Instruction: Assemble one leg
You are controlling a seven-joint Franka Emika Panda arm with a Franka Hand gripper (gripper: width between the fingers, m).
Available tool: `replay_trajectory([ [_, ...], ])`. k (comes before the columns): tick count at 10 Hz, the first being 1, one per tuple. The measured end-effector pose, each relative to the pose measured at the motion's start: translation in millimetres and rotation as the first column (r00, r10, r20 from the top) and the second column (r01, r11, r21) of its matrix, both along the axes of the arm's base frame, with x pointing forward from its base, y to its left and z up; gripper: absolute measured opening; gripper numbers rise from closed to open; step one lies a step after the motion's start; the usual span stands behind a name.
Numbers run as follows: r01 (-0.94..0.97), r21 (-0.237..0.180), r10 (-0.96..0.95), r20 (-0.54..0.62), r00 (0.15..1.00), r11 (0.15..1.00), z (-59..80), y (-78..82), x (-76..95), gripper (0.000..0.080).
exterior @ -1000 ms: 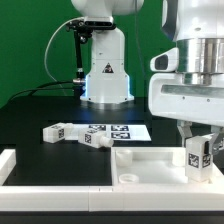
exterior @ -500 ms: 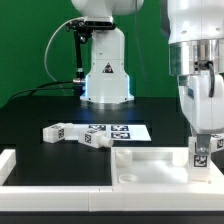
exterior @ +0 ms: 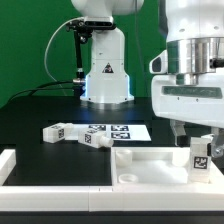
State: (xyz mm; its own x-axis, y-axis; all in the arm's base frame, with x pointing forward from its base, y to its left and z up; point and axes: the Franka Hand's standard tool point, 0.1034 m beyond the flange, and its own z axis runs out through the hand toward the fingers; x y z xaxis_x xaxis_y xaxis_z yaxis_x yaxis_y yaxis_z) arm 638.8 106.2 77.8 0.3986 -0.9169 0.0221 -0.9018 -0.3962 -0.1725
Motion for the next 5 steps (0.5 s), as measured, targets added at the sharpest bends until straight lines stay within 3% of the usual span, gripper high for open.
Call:
replay_trajectory([
  [4, -0.201, -0.046, 0.201, 0.002, 0.980, 0.979, -0.1, -2.7, 0.4, 0.0649],
  [5, -0.480, -0.118, 0.481, -0.027, 0.876, 0.869, 0.0, 4.9, 1.3, 0.0649],
])
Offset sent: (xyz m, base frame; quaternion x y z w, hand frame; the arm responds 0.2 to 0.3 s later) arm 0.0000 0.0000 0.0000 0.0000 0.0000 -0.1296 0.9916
